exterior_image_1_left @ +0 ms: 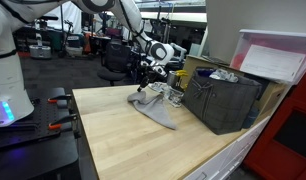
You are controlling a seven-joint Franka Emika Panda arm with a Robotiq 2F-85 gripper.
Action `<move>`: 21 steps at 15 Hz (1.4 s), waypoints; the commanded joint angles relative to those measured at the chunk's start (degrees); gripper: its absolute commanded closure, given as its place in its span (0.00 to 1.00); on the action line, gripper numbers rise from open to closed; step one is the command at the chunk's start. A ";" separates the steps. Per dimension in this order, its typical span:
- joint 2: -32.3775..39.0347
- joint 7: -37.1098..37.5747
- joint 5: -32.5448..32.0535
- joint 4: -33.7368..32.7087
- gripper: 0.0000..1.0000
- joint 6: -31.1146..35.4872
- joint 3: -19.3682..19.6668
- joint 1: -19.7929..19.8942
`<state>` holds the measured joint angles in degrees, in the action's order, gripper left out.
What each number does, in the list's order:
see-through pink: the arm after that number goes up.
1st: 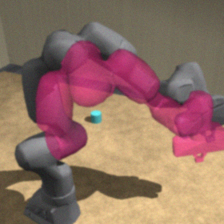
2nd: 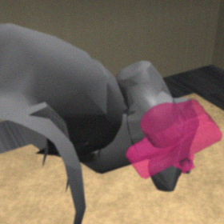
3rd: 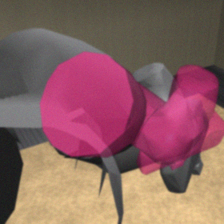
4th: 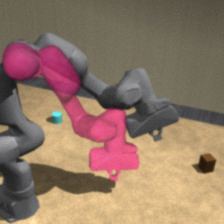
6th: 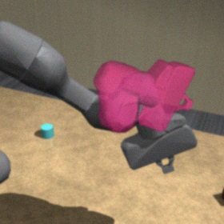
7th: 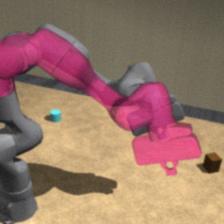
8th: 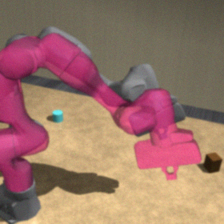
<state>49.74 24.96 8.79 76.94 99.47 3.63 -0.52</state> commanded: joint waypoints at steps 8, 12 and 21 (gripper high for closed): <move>-2.00 -7.78 2.49 -1.43 1.00 -3.45 -4.66 -0.25; -2.97 -17.14 1.96 -1.12 1.00 -2.39 -7.59 -0.76; -4.14 -32.95 0.05 -2.74 0.73 -3.55 -11.35 -2.82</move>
<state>46.95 -4.10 9.60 74.86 97.76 -7.05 -3.20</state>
